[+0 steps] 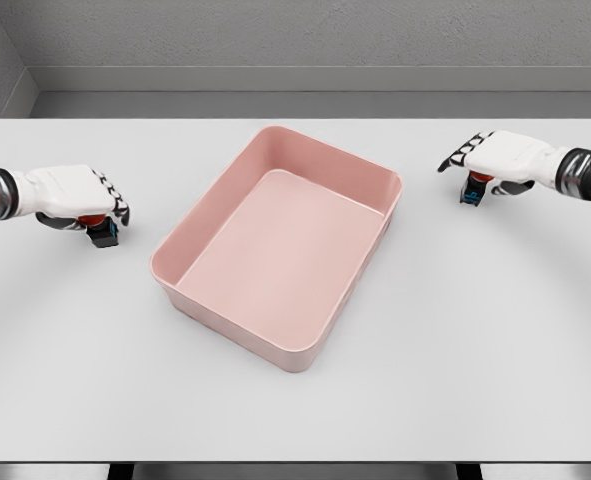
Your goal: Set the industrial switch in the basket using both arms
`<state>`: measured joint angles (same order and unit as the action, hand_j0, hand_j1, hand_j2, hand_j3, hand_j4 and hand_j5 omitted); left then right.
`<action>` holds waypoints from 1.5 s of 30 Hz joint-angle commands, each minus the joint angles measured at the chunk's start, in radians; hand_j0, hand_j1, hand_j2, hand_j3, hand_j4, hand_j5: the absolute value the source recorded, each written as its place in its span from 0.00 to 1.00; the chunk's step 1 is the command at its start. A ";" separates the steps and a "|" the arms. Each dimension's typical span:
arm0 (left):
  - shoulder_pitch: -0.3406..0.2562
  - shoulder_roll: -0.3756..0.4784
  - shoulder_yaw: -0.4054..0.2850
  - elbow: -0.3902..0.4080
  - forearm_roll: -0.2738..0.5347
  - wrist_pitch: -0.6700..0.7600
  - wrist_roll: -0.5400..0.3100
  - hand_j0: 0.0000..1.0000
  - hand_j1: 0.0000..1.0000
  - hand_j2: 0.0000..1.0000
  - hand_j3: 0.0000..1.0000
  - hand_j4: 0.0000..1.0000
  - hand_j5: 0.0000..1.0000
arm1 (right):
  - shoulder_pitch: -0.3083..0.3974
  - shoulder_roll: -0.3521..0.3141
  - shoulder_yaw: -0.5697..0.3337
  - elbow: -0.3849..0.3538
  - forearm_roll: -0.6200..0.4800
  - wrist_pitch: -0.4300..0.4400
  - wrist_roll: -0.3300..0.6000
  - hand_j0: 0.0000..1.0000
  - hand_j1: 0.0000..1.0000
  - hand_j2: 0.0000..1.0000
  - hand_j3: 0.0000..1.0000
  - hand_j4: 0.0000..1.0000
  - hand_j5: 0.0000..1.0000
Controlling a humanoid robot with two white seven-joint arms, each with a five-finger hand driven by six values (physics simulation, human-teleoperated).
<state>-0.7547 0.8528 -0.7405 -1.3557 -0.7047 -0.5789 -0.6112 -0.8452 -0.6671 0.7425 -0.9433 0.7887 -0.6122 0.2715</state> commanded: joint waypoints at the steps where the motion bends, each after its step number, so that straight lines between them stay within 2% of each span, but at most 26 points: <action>1: 0.000 0.003 0.001 0.000 0.002 -0.012 0.000 0.58 0.58 0.58 0.58 0.58 0.58 | -0.002 0.000 -0.002 0.000 0.004 0.001 0.000 0.73 0.73 0.73 0.73 0.73 0.73; 2: 0.000 0.003 0.000 0.000 0.002 -0.019 0.000 0.55 0.55 0.55 0.55 0.55 0.55 | -0.005 0.000 -0.002 0.000 0.029 0.001 -0.002 0.66 0.66 0.66 0.66 0.66 0.66; 4: 0.000 0.003 0.001 -0.002 0.002 -0.021 0.000 0.53 0.53 0.53 0.53 0.53 0.53 | -0.005 0.001 -0.003 0.000 0.030 0.001 -0.002 0.65 0.65 0.65 0.65 0.65 0.65; 7: 0.002 0.003 0.000 -0.014 0.004 -0.032 0.000 0.44 0.44 0.44 0.44 0.44 0.44 | -0.005 0.001 -0.003 0.000 0.034 0.001 -0.002 0.60 0.60 0.60 0.60 0.60 0.60; 10: -0.012 0.006 -0.005 -0.020 0.008 -0.032 0.000 0.43 0.43 0.43 0.43 0.43 0.43 | -0.005 0.001 -0.003 -0.002 0.034 0.001 -0.002 0.60 0.60 0.60 0.60 0.60 0.60; 13: -0.035 0.043 -0.005 -0.020 0.073 -0.032 0.000 0.43 0.43 0.43 0.43 0.43 0.43 | -0.005 0.001 -0.003 -0.002 0.034 0.001 -0.002 0.59 0.59 0.59 0.59 0.59 0.59; 16: -0.087 0.107 -0.007 -0.020 0.172 -0.032 0.000 0.43 0.43 0.43 0.43 0.43 0.43 | -0.005 0.001 -0.003 -0.002 0.034 0.001 -0.002 0.56 0.56 0.56 0.56 0.56 0.56; 19: -0.127 0.111 -0.011 -0.023 0.238 -0.032 0.000 0.43 0.43 0.43 0.43 0.43 0.43 | -0.006 0.001 -0.003 -0.003 0.034 0.001 -0.002 0.55 0.55 0.55 0.55 0.55 0.55; 20: -0.159 0.111 -0.040 -0.026 0.270 -0.032 0.000 0.43 0.43 0.43 0.43 0.43 0.43 | -0.006 0.001 -0.003 -0.003 0.034 0.001 -0.002 0.55 0.55 0.55 0.55 0.55 0.55; 26: -0.210 0.146 -0.075 -0.220 0.416 -0.032 0.000 0.44 0.44 0.44 0.44 0.44 0.44 | -0.029 -0.002 -0.029 -0.012 0.026 0.001 -0.002 0.54 0.54 0.54 0.54 0.54 0.54; 30: -0.233 0.129 -0.094 -0.318 0.458 -0.032 0.000 0.44 0.44 0.44 0.44 0.44 0.44 | -0.031 -0.002 -0.031 -0.014 0.026 0.001 -0.002 0.52 0.52 0.52 0.52 0.52 0.52; 32: -0.242 0.065 -0.108 -0.322 0.464 -0.032 0.000 0.44 0.44 0.44 0.44 0.44 0.44 | -0.031 -0.002 -0.031 -0.014 0.026 0.001 -0.002 0.52 0.52 0.52 0.52 0.52 0.52; 35: -0.275 -0.009 -0.171 -0.322 0.459 -0.032 0.000 0.44 0.44 0.44 0.44 0.44 0.44 | -0.032 -0.002 -0.031 -0.014 0.026 0.001 -0.002 0.51 0.51 0.51 0.51 0.51 0.51; 39: -0.276 -0.044 -0.209 -0.322 0.455 -0.032 0.000 0.44 0.44 0.44 0.44 0.44 0.44 | -0.031 -0.005 -0.055 -0.019 0.024 0.001 0.000 0.50 0.50 0.50 0.50 0.50 0.50; 43: -0.264 -0.044 -0.220 -0.316 0.442 -0.032 0.000 0.52 0.52 0.52 0.52 0.52 0.52 | -0.032 -0.005 -0.057 -0.029 0.024 0.001 0.000 0.50 0.50 0.50 0.50 0.50 0.50; 45: -0.265 -0.066 -0.252 -0.315 0.436 -0.032 0.000 0.53 0.53 0.53 0.53 0.53 0.53 | -0.032 -0.009 -0.075 -0.046 0.021 0.001 0.000 0.50 0.50 0.50 0.50 0.50 0.50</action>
<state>-1.0201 0.8003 -0.9713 -1.6722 -0.2677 -0.6143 -0.6112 -0.8774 -0.6727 0.6801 -0.9772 0.8167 -0.6125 0.2721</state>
